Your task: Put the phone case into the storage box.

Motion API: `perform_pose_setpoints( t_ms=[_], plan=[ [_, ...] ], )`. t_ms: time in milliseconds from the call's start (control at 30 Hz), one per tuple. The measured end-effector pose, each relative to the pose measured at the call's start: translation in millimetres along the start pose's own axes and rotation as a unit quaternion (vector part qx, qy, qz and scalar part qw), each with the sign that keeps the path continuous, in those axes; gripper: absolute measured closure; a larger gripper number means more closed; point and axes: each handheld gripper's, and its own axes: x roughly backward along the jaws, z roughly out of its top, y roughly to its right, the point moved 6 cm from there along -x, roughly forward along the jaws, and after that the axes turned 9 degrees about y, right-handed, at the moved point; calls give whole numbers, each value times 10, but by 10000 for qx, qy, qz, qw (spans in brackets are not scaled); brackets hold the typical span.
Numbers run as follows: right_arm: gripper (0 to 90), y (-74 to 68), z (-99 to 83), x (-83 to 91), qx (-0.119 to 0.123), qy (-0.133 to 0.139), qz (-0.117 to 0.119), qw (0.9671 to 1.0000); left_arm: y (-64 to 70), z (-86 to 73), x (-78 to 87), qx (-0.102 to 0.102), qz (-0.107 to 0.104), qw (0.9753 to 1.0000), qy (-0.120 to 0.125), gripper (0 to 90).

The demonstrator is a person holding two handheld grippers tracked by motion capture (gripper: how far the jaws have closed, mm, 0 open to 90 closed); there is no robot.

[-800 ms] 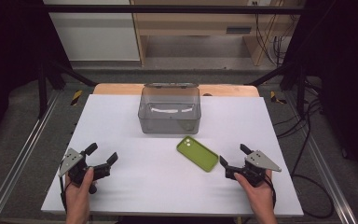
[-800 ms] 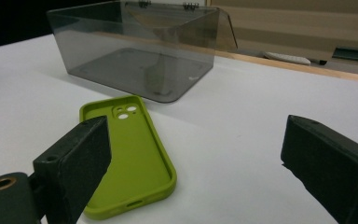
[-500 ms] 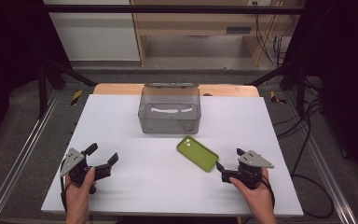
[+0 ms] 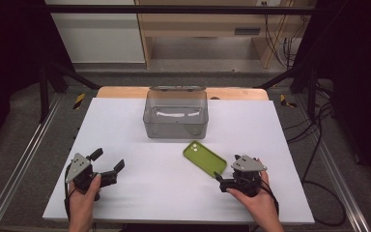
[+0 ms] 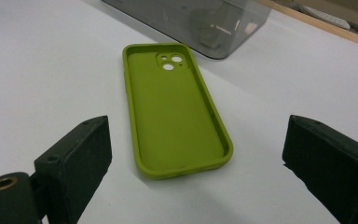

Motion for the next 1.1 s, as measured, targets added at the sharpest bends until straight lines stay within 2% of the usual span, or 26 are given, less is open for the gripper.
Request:
perform_pose_setpoints(
  t_ms=[200,267,367,633,933,1100],
  plan=[
    [85,-61,7,-31,-17,-171,150,9997,3,-2,-5,-25,-7,10000,-15,24],
    [89,-86,9,-36,-36,-234,206,9995,-2,4,-4,-96,14,10000,-21,24],
    [94,-134,8,-52,-83,-384,373,9985,7,-1,-9,-89,10,10000,-37,24],
    [121,-233,22,-160,128,-598,534,9967,39,-13,-24,-156,-56,9998,-89,24],
    [173,-333,15,-289,227,-772,714,9942,33,-17,-29,-160,-54,9998,-103,24],
    [309,-372,-23,-396,301,-967,813,9915,53,-20,-35,-224,-58,9997,-121,24]
  ],
)
